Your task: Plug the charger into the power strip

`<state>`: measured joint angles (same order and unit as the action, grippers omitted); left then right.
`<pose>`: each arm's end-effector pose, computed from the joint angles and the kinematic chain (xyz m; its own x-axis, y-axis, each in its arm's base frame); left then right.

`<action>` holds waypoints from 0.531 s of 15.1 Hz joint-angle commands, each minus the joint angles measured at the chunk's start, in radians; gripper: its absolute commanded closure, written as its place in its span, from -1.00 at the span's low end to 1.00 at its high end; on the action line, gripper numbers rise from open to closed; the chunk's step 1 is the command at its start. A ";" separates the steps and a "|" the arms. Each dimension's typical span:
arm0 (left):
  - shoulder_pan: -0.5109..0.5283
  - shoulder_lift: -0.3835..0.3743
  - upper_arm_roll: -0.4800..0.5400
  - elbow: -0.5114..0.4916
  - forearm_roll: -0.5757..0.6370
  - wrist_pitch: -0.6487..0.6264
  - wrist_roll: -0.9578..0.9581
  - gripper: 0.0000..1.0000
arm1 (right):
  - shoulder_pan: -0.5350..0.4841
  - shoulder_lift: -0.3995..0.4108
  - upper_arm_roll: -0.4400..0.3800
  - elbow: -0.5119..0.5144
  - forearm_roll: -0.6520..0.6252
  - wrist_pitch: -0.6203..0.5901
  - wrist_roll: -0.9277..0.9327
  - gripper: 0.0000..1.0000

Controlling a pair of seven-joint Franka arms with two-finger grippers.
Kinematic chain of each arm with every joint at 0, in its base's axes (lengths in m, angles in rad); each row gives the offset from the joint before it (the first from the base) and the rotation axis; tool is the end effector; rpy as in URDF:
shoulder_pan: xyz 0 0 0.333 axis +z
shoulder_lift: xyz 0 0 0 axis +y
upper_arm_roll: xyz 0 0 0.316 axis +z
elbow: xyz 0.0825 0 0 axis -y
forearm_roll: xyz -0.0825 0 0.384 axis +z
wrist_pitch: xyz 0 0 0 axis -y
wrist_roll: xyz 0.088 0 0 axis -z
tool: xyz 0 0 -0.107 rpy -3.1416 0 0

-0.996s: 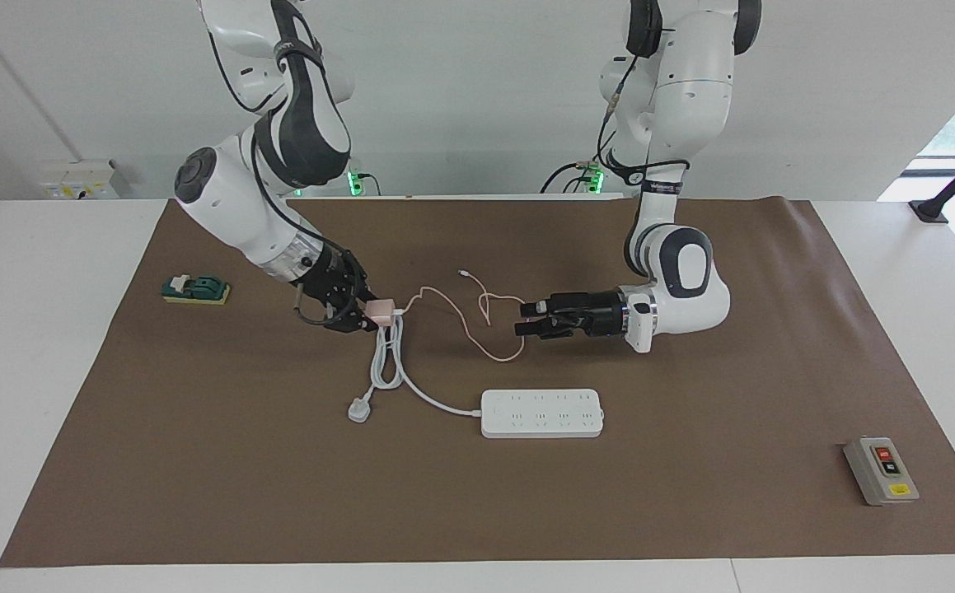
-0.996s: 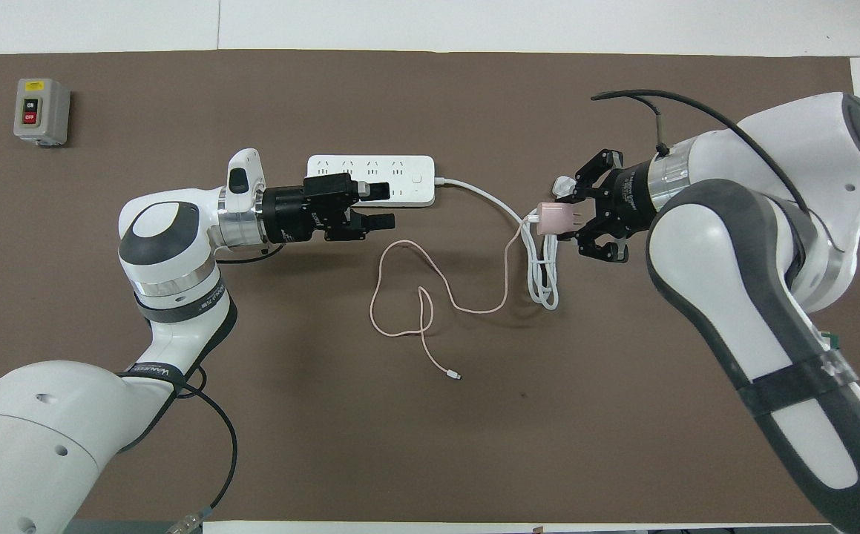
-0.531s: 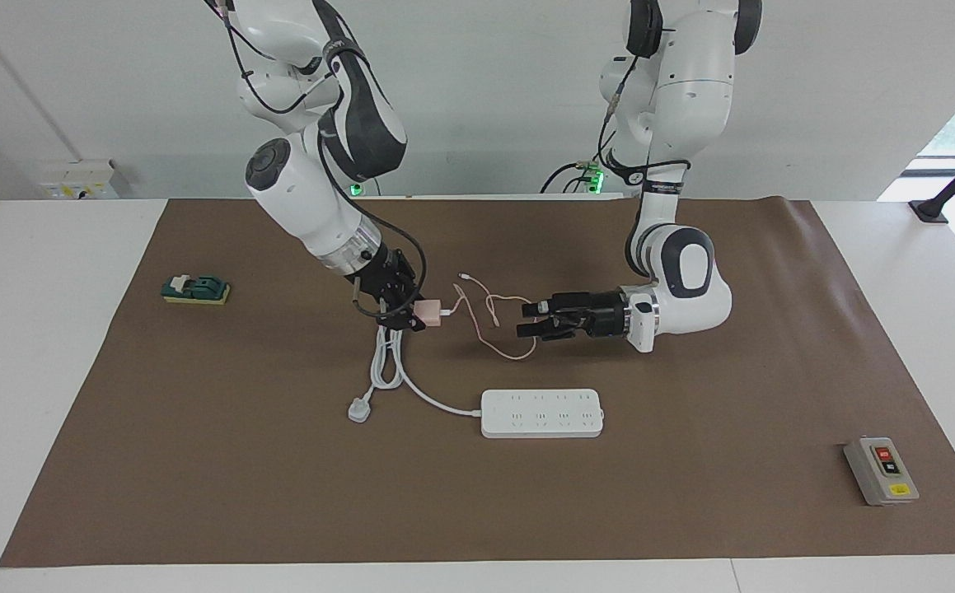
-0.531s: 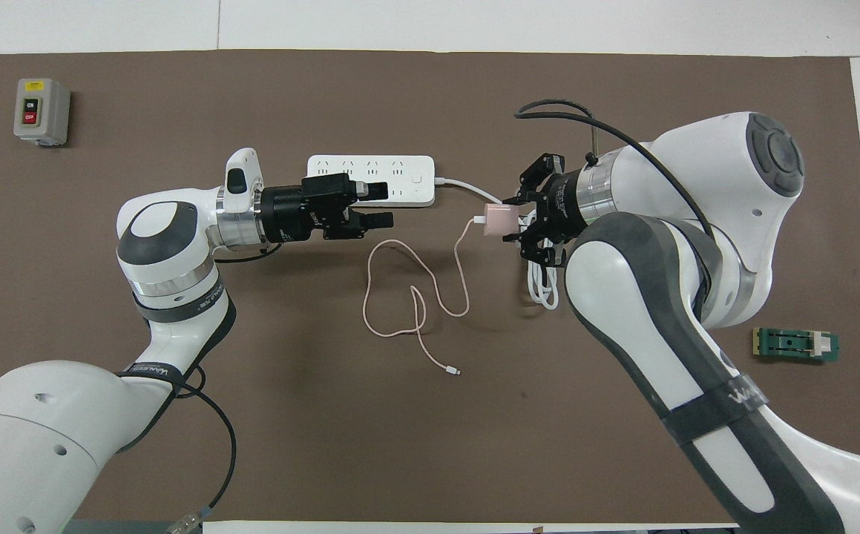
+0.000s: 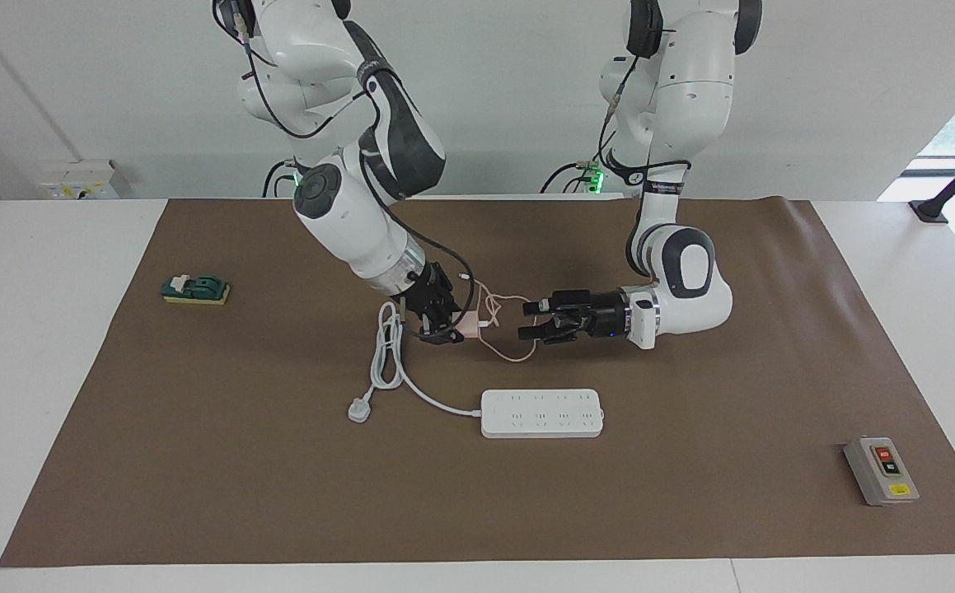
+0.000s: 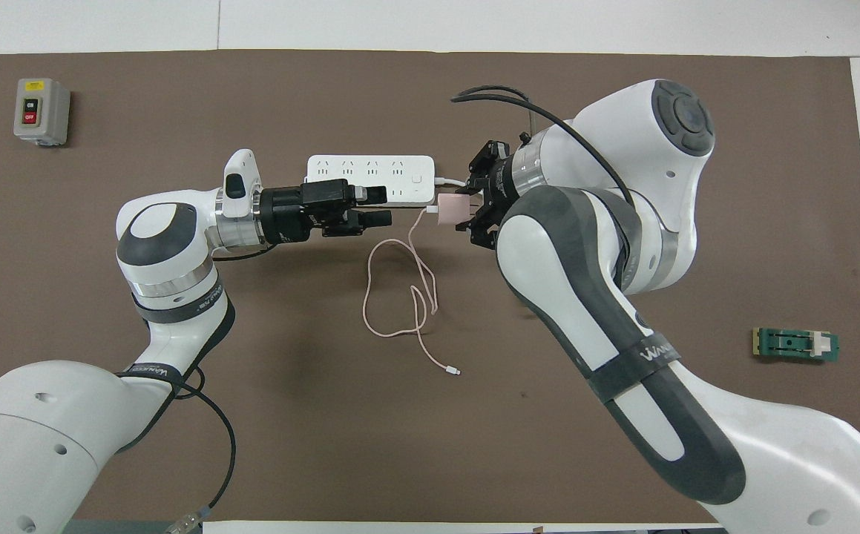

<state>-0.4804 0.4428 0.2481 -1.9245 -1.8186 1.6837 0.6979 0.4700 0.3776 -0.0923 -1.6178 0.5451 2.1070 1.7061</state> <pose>0.5807 -0.2462 0.3094 0.9963 0.0001 -0.0860 0.0860 -0.0090 0.9963 0.6193 0.2800 0.4231 -0.0060 -0.8947 -0.4467 -1.0000 0.0037 0.0060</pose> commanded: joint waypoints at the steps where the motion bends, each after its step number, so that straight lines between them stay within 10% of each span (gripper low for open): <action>1: -0.024 -0.007 0.019 -0.024 -0.022 0.014 0.054 -1.00 | 0.013 0.053 -0.003 0.076 0.013 -0.033 0.035 0.90; 8: -0.026 -0.001 0.020 -0.024 -0.019 0.013 0.069 -1.00 | 0.056 0.064 -0.004 0.101 0.001 -0.070 0.067 0.90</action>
<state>-0.4811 0.4465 0.2482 -1.9304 -1.8186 1.6871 0.7433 0.5137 0.4275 -0.0924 -1.5480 0.5451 2.0602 1.7445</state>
